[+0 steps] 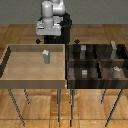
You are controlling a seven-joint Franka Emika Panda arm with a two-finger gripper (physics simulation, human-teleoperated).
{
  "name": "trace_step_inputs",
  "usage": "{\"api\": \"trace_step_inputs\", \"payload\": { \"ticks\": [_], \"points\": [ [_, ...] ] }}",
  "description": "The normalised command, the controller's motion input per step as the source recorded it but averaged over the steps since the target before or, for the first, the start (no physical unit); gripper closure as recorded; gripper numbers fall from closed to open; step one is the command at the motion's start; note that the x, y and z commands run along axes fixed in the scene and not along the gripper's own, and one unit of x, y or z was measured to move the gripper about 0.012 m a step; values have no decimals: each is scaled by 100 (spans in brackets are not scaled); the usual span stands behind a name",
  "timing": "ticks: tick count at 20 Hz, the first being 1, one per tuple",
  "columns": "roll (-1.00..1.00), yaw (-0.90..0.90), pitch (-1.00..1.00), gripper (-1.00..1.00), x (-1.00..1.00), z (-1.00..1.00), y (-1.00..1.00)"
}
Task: Place the milk carton into the appropriate compartment.
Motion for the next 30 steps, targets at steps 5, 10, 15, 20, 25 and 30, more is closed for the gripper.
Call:
{"api": "trace_step_inputs", "payload": {
  "ticks": [5, 10, 15, 20, 25, 30],
  "points": [
    [0, -90, 0, -100, 0, 0, 0],
    [0, 0, 0, -100, 0, 0, 0],
    [0, 0, 0, -100, 20, 0, 0],
    [0, 0, 0, -100, 100, 0, -7],
    [0, 0, 0, -100, 20, 0, 0],
    [0, 0, 0, -100, 40, 0, 20]
  ]
}}
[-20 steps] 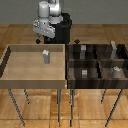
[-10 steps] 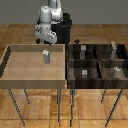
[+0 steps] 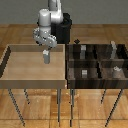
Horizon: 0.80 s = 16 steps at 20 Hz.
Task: Place the milk carton into the appropriate compartment.
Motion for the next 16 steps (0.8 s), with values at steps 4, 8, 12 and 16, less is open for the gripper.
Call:
{"api": "trace_step_inputs", "payload": {
  "ticks": [4, 8, 12, 16],
  "points": [
    [0, 0, 0, -100, 0, -25, 0],
    [0, 0, 0, -100, 0, 0, -25],
    [0, 0, 0, -100, -25, -50, 0],
    [0, 0, 0, -100, -50, 0, 0]
  ]
}}
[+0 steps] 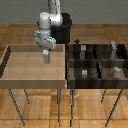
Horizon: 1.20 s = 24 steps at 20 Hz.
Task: Place the milk carton into the appropriate compartment.
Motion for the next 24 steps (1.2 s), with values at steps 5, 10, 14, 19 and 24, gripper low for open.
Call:
{"api": "trace_step_inputs", "payload": {
  "ticks": [5, 10, 14, 19, 24],
  "points": [
    [0, 0, 0, -100, 0, -80, 0],
    [0, 0, 0, 100, 0, -60, 0],
    [0, 0, 0, 100, 0, 0, 0],
    [0, 0, 0, 100, 0, 0, 0],
    [0, 0, 0, 100, 0, 0, 0]
  ]
}}
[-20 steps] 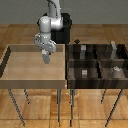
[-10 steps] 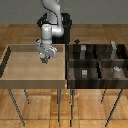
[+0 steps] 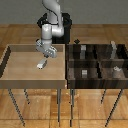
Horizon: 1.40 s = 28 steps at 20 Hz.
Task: Place the milk carton into the appropriate compartment.
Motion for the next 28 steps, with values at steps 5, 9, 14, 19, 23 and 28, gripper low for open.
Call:
{"api": "trace_step_inputs", "payload": {
  "ticks": [5, 9, 14, 19, 23, 28],
  "points": [
    [0, 0, 0, 100, 0, 0, -40],
    [0, 0, 0, 100, 0, 0, -75],
    [0, 0, 0, -100, 0, 0, 0],
    [0, 0, 0, -100, 20, 0, 0],
    [0, 0, 0, -100, 50, 0, 0],
    [0, 0, 0, -100, 20, 0, 40]
  ]
}}
